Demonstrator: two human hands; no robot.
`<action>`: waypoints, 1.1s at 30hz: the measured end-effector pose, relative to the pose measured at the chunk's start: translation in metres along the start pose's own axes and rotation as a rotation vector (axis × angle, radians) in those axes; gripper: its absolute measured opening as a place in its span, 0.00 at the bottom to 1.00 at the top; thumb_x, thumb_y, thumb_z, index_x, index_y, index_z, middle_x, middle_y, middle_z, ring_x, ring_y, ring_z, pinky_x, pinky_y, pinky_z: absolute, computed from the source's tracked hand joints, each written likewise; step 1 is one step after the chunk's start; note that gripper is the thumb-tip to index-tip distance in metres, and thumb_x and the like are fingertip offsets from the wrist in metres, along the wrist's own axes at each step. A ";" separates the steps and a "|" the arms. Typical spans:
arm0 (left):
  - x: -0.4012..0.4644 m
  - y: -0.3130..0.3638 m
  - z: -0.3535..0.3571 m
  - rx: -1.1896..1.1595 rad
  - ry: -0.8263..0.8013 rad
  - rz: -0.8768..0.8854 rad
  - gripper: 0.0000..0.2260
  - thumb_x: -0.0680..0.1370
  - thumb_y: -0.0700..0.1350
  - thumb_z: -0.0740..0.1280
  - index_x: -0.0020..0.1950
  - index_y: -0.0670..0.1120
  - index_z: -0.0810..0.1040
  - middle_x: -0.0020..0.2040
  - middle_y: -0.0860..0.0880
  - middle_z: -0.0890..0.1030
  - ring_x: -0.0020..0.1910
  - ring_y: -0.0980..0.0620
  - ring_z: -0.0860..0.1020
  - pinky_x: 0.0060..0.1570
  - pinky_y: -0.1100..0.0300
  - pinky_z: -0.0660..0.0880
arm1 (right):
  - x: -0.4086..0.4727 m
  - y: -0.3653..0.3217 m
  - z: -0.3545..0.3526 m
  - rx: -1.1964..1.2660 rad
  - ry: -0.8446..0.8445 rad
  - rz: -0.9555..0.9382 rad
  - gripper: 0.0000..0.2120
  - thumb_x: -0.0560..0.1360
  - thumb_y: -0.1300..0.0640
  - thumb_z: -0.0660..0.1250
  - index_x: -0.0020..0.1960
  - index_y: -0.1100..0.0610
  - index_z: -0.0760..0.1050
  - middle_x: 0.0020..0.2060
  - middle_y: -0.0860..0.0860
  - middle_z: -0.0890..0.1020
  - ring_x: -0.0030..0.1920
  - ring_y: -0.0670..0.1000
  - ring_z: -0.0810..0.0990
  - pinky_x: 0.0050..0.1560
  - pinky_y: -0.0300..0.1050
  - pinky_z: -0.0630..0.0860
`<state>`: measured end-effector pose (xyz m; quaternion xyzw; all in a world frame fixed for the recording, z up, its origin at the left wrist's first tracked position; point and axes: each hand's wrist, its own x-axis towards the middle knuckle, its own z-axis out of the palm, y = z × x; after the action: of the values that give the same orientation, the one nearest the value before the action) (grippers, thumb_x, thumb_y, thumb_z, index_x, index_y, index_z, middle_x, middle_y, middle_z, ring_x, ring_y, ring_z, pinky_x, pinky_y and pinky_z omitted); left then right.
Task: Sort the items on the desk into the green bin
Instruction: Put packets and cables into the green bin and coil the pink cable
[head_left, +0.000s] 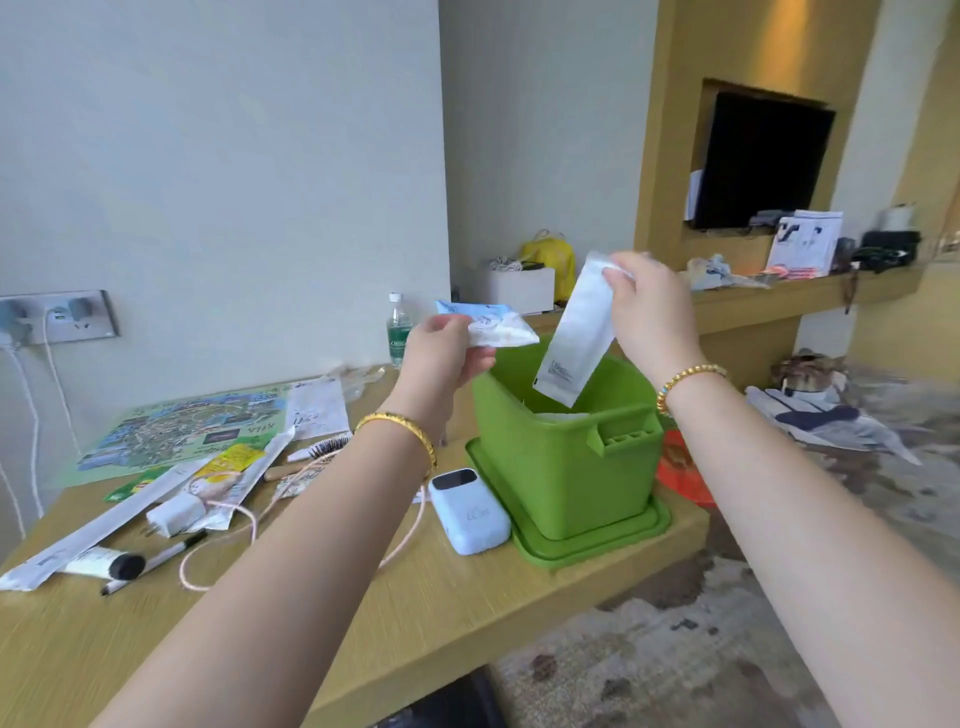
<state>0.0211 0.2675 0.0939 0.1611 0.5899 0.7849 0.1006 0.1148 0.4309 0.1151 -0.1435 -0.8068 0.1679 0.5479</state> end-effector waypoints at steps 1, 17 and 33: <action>0.000 -0.003 0.008 0.013 -0.024 -0.021 0.09 0.79 0.38 0.56 0.58 0.42 0.71 0.36 0.45 0.77 0.20 0.60 0.77 0.21 0.69 0.73 | -0.002 0.004 0.002 0.033 -0.018 -0.034 0.10 0.78 0.61 0.57 0.47 0.63 0.77 0.41 0.59 0.79 0.45 0.60 0.76 0.45 0.50 0.70; 0.026 -0.022 0.047 0.559 -0.102 0.039 0.13 0.78 0.45 0.53 0.37 0.48 0.73 0.47 0.44 0.77 0.43 0.49 0.71 0.36 0.59 0.62 | -0.006 0.047 0.005 -0.119 -0.742 0.250 0.20 0.74 0.71 0.51 0.45 0.56 0.80 0.52 0.55 0.82 0.54 0.55 0.79 0.58 0.50 0.75; 0.039 -0.034 0.016 1.498 -0.282 0.281 0.16 0.80 0.47 0.53 0.61 0.53 0.77 0.65 0.44 0.72 0.68 0.39 0.61 0.70 0.42 0.57 | 0.004 0.030 0.062 -0.402 -1.095 0.016 0.23 0.77 0.70 0.48 0.70 0.59 0.65 0.73 0.54 0.62 0.68 0.55 0.68 0.64 0.48 0.69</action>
<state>-0.0103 0.3048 0.0706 0.3579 0.9189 0.1542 -0.0616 0.0568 0.4526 0.0838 -0.1432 -0.9875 0.0652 0.0118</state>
